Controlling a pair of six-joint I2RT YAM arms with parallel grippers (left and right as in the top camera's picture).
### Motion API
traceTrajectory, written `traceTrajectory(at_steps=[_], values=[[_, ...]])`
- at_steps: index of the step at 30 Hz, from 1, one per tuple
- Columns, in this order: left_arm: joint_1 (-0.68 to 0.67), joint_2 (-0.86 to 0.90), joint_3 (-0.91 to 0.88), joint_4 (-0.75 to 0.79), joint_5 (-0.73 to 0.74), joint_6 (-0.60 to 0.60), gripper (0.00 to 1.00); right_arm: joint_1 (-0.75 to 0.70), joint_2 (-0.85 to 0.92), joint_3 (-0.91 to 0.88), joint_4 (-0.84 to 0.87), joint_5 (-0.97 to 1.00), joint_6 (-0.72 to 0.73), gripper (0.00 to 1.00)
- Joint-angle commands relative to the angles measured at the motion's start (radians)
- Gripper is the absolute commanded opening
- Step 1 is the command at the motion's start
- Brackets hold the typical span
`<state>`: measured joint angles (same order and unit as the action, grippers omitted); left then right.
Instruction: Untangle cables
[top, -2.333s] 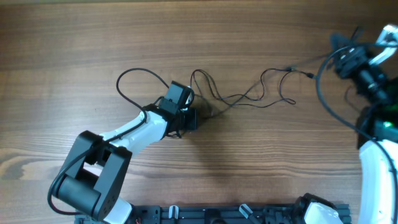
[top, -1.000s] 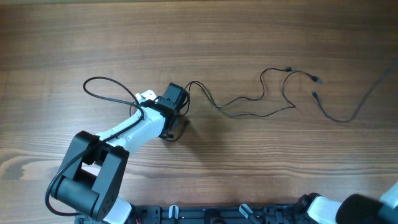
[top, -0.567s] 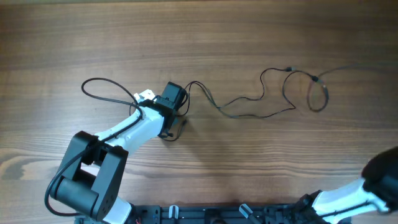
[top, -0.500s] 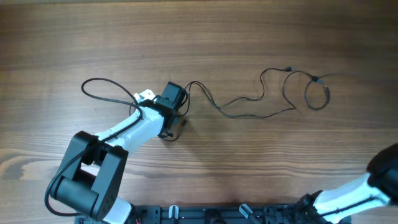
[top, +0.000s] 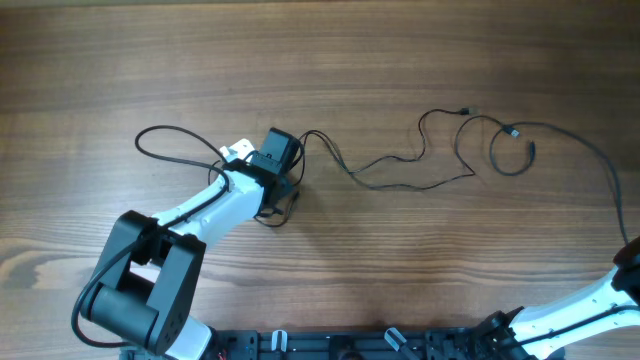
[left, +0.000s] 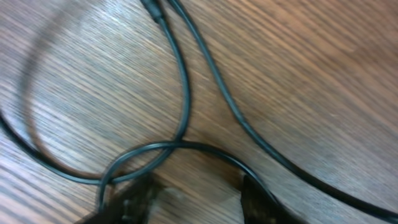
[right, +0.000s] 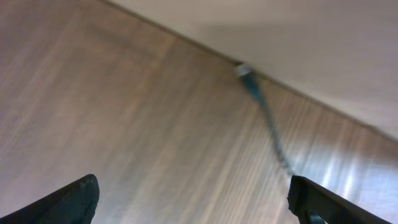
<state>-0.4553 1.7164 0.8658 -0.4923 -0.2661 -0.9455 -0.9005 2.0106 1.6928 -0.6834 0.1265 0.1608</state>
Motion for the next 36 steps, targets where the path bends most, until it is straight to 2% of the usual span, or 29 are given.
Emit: traceTrajectory(at_steps=[1, 3, 6, 8, 10, 11, 14, 18, 23, 24, 25, 28, 29, 30, 33, 36], values=[[0.001, 0.057, -0.048, -0.022, 0.121, -0.009, 0.60, 0.047, -0.018, 0.003, -0.030, -0.247, 0.120, 1.00], [0.001, 0.057, -0.048, -0.019, 0.120, -0.009, 0.77, 0.089, -0.018, 0.003, -0.060, -0.347, 0.135, 1.00], [0.001, 0.057, -0.048, -0.016, 0.121, -0.009, 0.93, 0.206, -0.017, -0.006, -0.089, -0.364, 0.147, 1.00], [0.001, 0.057, -0.048, -0.016, 0.121, -0.009, 1.00, 0.280, -0.017, -0.019, -0.098, -0.332, 0.173, 1.00], [0.001, 0.057, -0.048, -0.016, 0.121, -0.009, 1.00, 0.361, -0.017, -0.041, -0.113, -0.241, 0.184, 0.99], [0.001, 0.057, -0.048, -0.016, 0.121, -0.009, 1.00, 0.401, -0.017, -0.057, -0.115, -0.184, 0.184, 0.95], [0.001, 0.057, -0.048, -0.016, 0.120, -0.009, 1.00, 0.510, -0.016, -0.145, -0.108, 0.034, 0.241, 0.90], [0.001, 0.057, -0.048, -0.016, 0.120, -0.009, 1.00, 0.565, -0.015, -0.294, -0.026, 0.048, 0.248, 0.84], [0.001, 0.057, -0.048, -0.016, 0.120, -0.009, 1.00, 0.561, -0.014, -0.392, 0.003, 0.050, 0.261, 0.75], [0.001, 0.057, -0.048, -0.016, 0.120, -0.009, 1.00, 0.561, -0.013, -0.414, 0.017, 0.048, 0.262, 0.70], [0.001, 0.057, -0.048, -0.016, 0.120, -0.009, 1.00, 0.561, -0.013, -0.449, 0.033, 0.024, 0.262, 0.57], [0.001, 0.057, -0.048, -0.016, 0.120, -0.009, 1.00, 0.561, -0.013, -0.526, 0.098, 0.019, 0.261, 0.36], [0.001, 0.057, -0.048, -0.016, 0.120, -0.009, 1.00, 0.561, -0.011, -0.549, 0.119, 0.019, 0.261, 0.24], [0.001, 0.057, -0.048, -0.016, 0.120, -0.009, 1.00, 0.561, -0.011, -0.566, 0.140, 0.019, 0.261, 0.04], [0.001, 0.057, -0.048, -0.016, 0.120, -0.009, 1.00, 0.550, -0.030, -0.536, 0.118, -0.007, 0.196, 0.04], [0.001, 0.057, -0.048, -0.016, 0.120, -0.009, 1.00, 0.525, -0.114, -0.478, 0.071, -0.027, 0.198, 0.04]])
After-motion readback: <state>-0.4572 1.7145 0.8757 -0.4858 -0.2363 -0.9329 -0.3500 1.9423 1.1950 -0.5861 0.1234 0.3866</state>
